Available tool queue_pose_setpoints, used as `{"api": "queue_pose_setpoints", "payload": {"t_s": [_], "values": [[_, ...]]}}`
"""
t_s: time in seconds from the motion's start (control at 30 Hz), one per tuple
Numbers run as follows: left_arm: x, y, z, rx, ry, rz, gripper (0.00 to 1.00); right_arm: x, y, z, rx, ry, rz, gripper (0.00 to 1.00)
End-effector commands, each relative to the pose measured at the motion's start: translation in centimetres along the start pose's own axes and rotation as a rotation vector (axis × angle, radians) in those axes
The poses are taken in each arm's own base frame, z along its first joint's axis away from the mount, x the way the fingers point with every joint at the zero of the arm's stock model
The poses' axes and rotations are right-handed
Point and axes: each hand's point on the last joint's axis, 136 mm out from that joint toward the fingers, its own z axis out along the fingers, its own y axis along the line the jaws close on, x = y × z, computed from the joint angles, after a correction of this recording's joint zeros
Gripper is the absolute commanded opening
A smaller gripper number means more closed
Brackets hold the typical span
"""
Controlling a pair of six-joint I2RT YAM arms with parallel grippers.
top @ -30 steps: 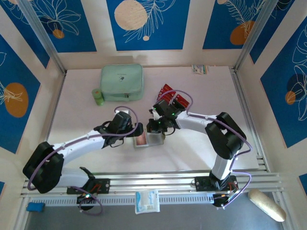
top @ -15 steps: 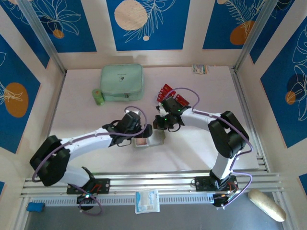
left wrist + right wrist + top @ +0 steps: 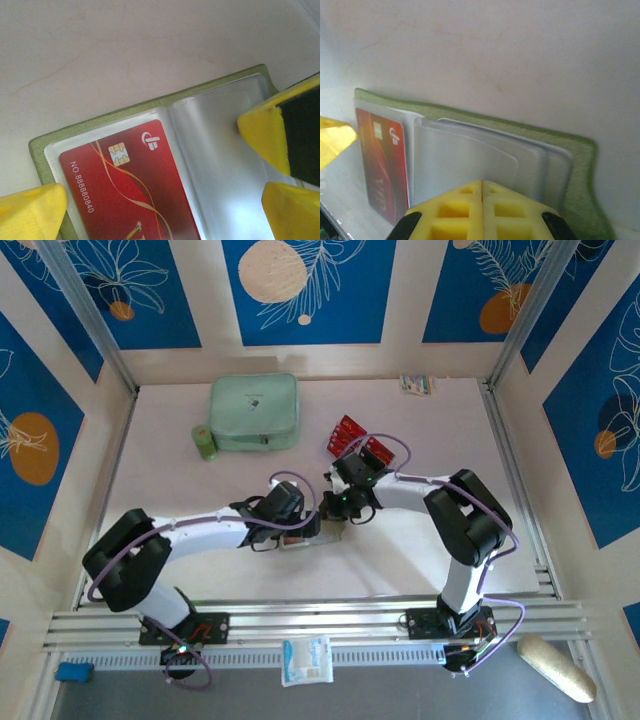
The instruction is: Put the credit cards into the card holder
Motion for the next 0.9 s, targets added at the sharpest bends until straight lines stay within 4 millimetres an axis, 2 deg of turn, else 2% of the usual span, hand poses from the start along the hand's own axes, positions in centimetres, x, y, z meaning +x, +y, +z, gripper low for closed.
{"api": "queue_pose_setpoints", "payload": {"t_s": [0.0,0.23,0.47,0.63,0.73,0.87], "values": [[0.7,1.0,0.6,-0.047,0.006,0.021,1.00,1.9,-0.1,1.1,-0.004,0.059,0.023,0.00],[1.4,2.1,1.2,-0.086,0.013,0.025,1.00,1.9,0.2,1.0,-0.010,0.055,0.025,0.00],[1.9,2.4,1.6,-0.093,0.023,0.032,0.93,1.2,0.8,-0.1,-0.019,0.027,0.019,0.00],[2.0,2.6,1.6,-0.093,0.020,0.031,0.91,0.2,0.9,-1.6,-0.025,-0.019,0.032,0.24],[2.0,2.6,1.5,-0.092,0.017,0.029,0.91,0.0,0.8,-1.9,-0.029,-0.027,0.041,0.34],[2.0,2.7,1.4,-0.094,0.013,0.029,0.90,0.0,0.7,-1.6,-0.036,-0.020,0.051,0.37]]}}
